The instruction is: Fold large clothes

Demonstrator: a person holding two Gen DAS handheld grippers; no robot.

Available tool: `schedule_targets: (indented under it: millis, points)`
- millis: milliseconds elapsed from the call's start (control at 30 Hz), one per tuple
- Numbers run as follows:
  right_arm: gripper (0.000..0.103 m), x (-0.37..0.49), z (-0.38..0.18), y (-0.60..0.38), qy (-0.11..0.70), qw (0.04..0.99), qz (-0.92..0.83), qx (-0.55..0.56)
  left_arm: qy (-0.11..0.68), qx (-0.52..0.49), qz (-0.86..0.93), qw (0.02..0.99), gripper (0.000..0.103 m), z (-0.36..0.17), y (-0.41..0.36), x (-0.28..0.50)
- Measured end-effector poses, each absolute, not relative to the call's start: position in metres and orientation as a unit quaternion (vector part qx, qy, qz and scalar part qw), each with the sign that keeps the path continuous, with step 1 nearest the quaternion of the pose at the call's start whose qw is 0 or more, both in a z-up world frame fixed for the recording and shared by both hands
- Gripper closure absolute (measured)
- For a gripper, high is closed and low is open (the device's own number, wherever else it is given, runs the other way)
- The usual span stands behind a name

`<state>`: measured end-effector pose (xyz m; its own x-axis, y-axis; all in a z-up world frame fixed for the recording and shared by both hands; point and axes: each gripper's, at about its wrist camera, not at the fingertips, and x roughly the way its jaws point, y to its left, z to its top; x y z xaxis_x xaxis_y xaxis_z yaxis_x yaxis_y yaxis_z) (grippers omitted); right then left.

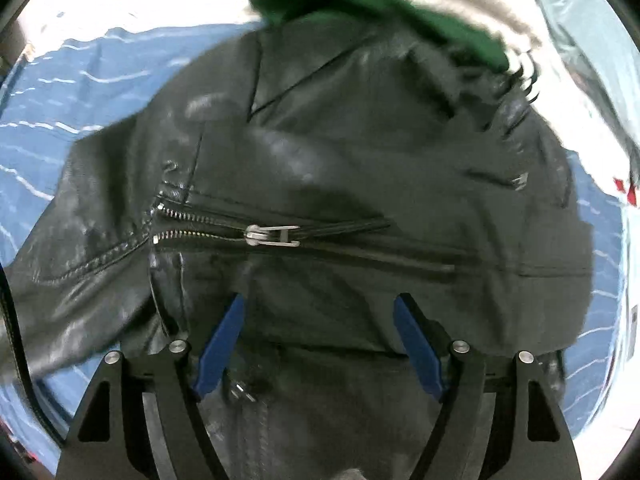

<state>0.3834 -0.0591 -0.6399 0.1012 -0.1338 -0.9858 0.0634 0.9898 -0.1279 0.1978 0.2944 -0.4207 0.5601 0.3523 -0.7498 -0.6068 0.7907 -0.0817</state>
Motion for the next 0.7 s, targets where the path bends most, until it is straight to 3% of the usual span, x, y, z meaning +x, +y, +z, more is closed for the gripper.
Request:
schedule_targets:
  millis: [233, 433, 700]
  points:
    - [0.021, 0.373, -0.611, -0.101, 0.642, 0.762, -0.075, -0.027, 0.347, -0.059, 0.215, 0.911, 0.097, -0.363, 0.187, 0.236]
    - [0.021, 0.362, -0.593, -0.185, 0.644, 0.76, -0.073, 0.055, 0.348, -0.035, 0.124, 0.929, 0.097, -0.34, 0.075, 0.27]
    - [0.021, 0.315, -0.583, -0.344, 0.643, 0.739, -0.139, 0.145, 0.43, -0.027, -0.054, 0.901, 0.097, -0.389, -0.144, 0.318]
